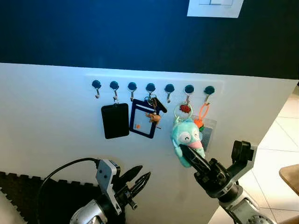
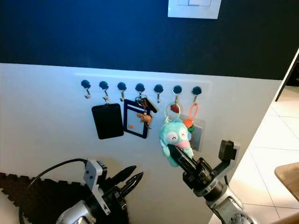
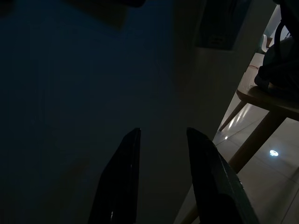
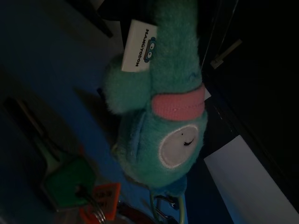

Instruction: Hang keys on a hook

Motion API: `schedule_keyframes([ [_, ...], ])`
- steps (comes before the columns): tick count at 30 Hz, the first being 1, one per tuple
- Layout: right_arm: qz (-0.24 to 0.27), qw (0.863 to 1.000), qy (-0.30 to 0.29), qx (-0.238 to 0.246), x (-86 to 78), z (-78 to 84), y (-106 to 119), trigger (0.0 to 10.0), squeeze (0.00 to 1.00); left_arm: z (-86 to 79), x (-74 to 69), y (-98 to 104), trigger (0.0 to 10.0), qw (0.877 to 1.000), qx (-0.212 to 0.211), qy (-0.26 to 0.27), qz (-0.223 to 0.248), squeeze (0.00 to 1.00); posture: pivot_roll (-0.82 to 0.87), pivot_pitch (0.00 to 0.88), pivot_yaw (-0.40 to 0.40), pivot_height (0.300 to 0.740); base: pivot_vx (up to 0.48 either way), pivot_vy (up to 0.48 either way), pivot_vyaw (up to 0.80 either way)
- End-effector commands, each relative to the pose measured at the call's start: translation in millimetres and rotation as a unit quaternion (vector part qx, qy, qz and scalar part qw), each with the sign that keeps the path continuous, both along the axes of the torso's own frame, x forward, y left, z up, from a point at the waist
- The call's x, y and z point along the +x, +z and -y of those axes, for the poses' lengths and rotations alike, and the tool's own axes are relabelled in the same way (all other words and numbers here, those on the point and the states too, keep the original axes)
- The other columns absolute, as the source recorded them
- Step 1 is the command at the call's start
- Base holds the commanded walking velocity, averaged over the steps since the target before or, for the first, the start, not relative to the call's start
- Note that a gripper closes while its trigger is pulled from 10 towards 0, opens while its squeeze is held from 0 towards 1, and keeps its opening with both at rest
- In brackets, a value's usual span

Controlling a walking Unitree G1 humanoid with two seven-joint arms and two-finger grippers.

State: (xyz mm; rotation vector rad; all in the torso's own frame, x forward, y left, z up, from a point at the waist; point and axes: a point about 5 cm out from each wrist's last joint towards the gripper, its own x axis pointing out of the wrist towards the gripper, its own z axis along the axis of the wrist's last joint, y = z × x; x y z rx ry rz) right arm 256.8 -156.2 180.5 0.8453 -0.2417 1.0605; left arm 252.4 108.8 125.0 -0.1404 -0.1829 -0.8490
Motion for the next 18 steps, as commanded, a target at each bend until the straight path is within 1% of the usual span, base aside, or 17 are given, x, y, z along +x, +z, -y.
schedule_keyframes([
  [1, -0.018, 1.000, 0.006, -0.017, -2.1, -2.9, -10.0, 10.0, 0.00, -1.2, -2.6, -0.7, 10.0, 1.000, 0.016, -0.006, 0.000, 0.00, 0.06, 0.104, -0.017, 0.740, 0.000, 0.000, 0.00],
  [4, -0.018, 1.000, 0.001, -0.018, -0.6, -2.2, -10.0, 10.0, 0.00, -1.9, -2.4, -0.6, 10.0, 1.000, 0.018, -0.004, 0.001, 0.00, 0.06, 0.107, -0.017, 0.740, 0.000, 0.000, 0.00],
  [7, -0.029, 1.000, -0.001, -0.007, 1.6, -0.5, -9.1, 10.0, 0.00, -1.7, -2.5, -0.6, 10.0, 1.000, 0.018, -0.004, 0.001, 0.00, 0.06, 0.107, -0.017, 0.740, 0.000, 0.000, 0.00],
  [8, -0.034, 0.999, -0.004, -0.002, 2.9, 0.7, -8.6, 10.0, 0.45, -1.7, -2.5, -0.6, 10.0, 1.000, 0.018, -0.004, 0.000, 0.00, 0.06, 0.107, -0.017, 0.740, 0.000, 0.000, 0.00],
  [9, -0.034, 0.999, -0.004, -0.002, 2.9, 0.7, -8.6, 10.0, 0.45, -1.7, -2.5, -0.6, 10.0, 1.000, 0.018, -0.004, 0.000, 0.00, 0.06, 0.107, -0.017, 0.740, 0.000, 0.000, 0.00],
  [10, -0.039, 0.999, -0.005, 0.002, 4.0, 1.6, -8.3, 10.0, 0.89, -1.7, -2.5, -0.6, 10.0, 1.000, 0.018, -0.004, 0.000, 0.00, 0.06, 0.107, -0.017, 0.740, 0.000, 0.000, 0.00],
  [11, -0.042, 0.999, -0.005, 0.006, 4.6, 2.3, -8.0, 10.0, 1.00, -1.7, -2.6, -0.6, 10.0, 1.000, 0.017, -0.004, 0.000, 0.00, 0.06, 0.106, -0.017, 0.740, 0.000, 0.000, 0.00],
  [13, -0.043, 0.999, -0.003, 0.006, 4.9, 3.0, -7.6, 10.0, 1.00, -1.5, -3.0, -0.7, 10.0, 1.000, 0.017, -0.005, 0.000, 0.00, 0.06, 0.105, -0.017, 0.740, 0.000, 0.000, 0.00],
  [15, -0.041, 0.999, -0.010, -0.007, 5.1, 3.9, -8.7, 10.0, 1.00, -1.3, -3.3, -1.0, 10.0, 1.000, 0.017, -0.006, 0.000, 0.00, 0.05, 0.102, -0.016, 0.740, 0.000, 0.000, 0.00],
  [16, -0.042, 0.999, -0.013, -0.011, 5.0, 4.9, -10.4, 10.0, 0.62, -1.0, -3.3, -1.2, 10.0, 1.000, 0.017, -0.007, -0.001, 0.00, 0.05, 0.102, -0.016, 0.740, 0.000, 0.000, 0.00],
  [17, -0.043, 0.999, -0.013, -0.016, 4.1, 6.1, -12.7, 10.0, 0.00, -0.8, -3.5, -1.8, 10.0, 1.000, 0.018, -0.008, -0.002, 0.00, 0.05, 0.100, -0.016, 0.740, 0.000, 0.000, 0.00],
  [18, -0.043, 0.999, -0.013, -0.016, 4.1, 6.1, -12.7, 10.0, 0.00, -0.8, -3.5, -1.8, 10.0, 1.000, 0.018, -0.008, -0.002, 0.00, 0.05, 0.100, -0.016, 0.740, 0.000, 0.000, 0.00],
])
